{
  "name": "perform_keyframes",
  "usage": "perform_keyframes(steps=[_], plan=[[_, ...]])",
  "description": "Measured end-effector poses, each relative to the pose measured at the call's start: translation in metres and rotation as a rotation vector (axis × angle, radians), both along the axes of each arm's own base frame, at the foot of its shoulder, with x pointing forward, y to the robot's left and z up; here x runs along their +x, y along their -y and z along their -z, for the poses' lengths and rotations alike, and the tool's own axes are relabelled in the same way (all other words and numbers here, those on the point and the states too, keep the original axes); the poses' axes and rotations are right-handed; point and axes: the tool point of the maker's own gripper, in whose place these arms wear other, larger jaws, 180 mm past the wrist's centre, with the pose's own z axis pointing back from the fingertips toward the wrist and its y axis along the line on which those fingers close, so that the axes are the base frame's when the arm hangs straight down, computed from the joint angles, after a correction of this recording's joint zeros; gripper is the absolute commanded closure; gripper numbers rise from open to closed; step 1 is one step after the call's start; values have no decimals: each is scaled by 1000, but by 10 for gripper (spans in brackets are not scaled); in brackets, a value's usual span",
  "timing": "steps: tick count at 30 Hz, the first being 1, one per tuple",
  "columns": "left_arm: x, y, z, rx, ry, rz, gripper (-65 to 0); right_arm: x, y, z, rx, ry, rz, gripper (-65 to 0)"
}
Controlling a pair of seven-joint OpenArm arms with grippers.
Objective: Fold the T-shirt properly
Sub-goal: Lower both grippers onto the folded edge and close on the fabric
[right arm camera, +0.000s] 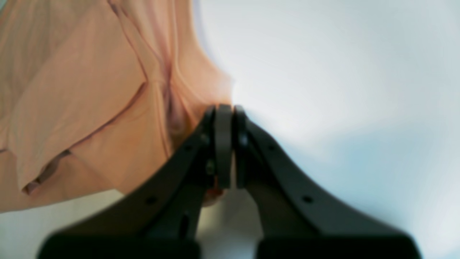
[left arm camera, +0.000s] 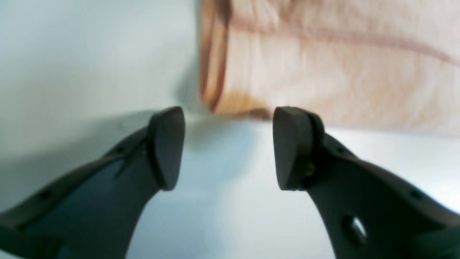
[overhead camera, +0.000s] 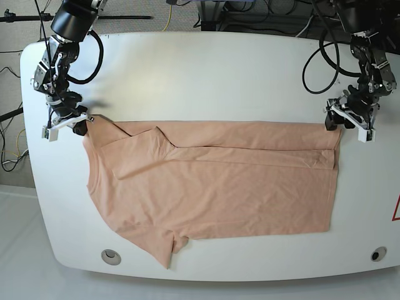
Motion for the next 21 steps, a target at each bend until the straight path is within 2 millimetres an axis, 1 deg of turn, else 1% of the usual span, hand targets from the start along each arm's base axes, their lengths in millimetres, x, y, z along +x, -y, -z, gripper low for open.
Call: perform_keyframes(steps=[3, 7, 9, 11, 15, 17, 21], plan=[[0, 0, 2, -11, 2, 1, -229, 0, 0, 0, 2, 0, 0, 0], [1, 2, 3, -22, 17, 12, -179, 1, 1, 0, -2, 2, 0, 0], [1, 5, 3, -28, 20, 34, -198, 1, 0, 0, -2, 2, -1, 0], [1, 6, 4, -31, 19, 43, -261, 1, -1, 0, -3, 2, -6, 0], [2, 10, 3, -42, 23, 57, -312, 1, 0, 0, -3, 3, -5, 0], [4, 10, 3, -52, 27, 55, -350, 1, 0, 0, -3, 3, -5, 0], [8, 9, 4, -72, 34, 53, -353, 2, -1, -1, -2, 4, -6, 0]])
